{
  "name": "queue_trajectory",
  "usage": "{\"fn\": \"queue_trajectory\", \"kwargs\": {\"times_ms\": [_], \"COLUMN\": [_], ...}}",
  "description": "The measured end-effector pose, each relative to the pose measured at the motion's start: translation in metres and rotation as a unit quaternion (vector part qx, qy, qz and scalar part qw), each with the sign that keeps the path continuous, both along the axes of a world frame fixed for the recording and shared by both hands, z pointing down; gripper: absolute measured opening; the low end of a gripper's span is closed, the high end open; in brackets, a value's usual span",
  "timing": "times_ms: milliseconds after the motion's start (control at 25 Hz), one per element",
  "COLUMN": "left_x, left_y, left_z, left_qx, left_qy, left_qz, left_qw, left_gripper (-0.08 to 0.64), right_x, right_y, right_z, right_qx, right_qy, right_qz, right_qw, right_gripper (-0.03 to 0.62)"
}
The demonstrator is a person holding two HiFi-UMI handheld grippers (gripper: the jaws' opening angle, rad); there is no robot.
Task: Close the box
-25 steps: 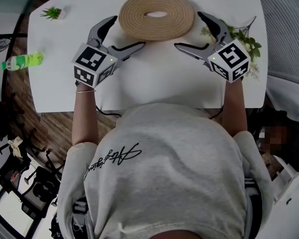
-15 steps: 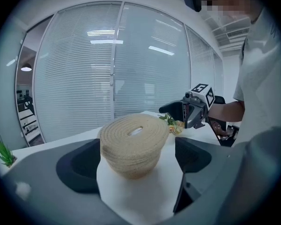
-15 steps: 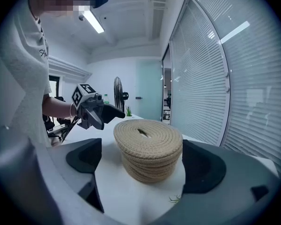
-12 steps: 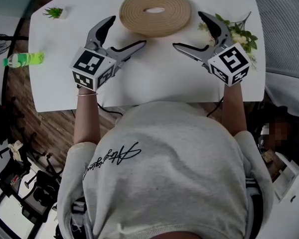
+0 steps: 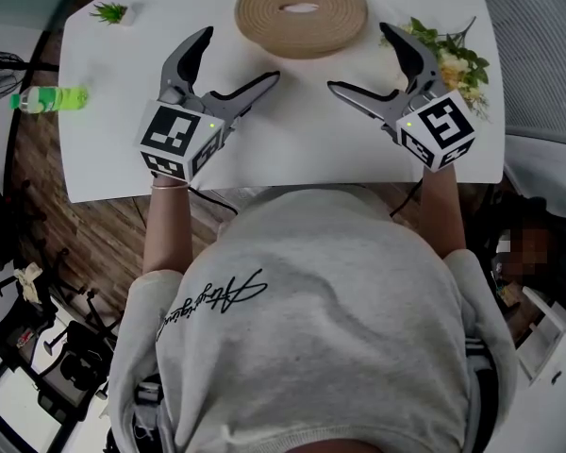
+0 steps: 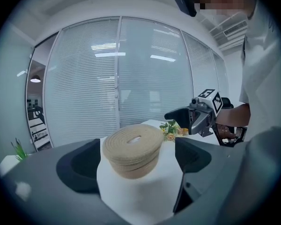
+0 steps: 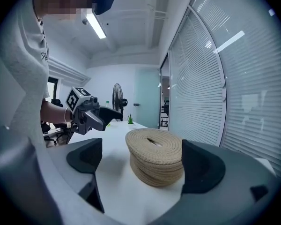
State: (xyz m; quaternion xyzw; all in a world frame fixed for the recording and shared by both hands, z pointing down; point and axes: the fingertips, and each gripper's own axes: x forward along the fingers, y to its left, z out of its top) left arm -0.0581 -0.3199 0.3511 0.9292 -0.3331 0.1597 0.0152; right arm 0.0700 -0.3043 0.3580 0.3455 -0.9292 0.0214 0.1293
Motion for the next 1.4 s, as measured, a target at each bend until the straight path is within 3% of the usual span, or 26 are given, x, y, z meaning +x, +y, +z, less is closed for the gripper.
{"fn": "queue_trajectory", "kwargs": {"times_ms": [600, 920, 1160, 1400], "left_x": [-0.011, -0.017, -0.024, -0.016], "left_y": [0.041, 0.050, 0.052, 0.051], "left_z": [-0.028, -0.049, -0.050, -0.060], "left_qx": [0.024, 0.043, 0.044, 0.070], "left_qy": [0.034, 0.060, 0.044, 0.058], "left_qz": [0.006, -0.001, -0.017, -0.012], "left_qw": [0.9991, 0.9973, 0.9980, 0.9957], "left_gripper": [0.472, 0.399, 0.339, 0.268], "right_x": [-0.028, -0.038, -0.046, -0.053], "right_y": [0.032, 0.041, 0.043, 0.043], "right_z": [-0.036, -0.054, -0.060, -0.065], "right_qx": [0.044, 0.067, 0.072, 0.081], "right_qy": [-0.038, -0.062, -0.080, -0.086], "right_qz": [0.009, 0.013, 0.011, 0.005], "right_qw": [0.998, 0.996, 0.994, 0.993], "right_gripper": [0.508, 0.423, 0.327, 0.255]}}
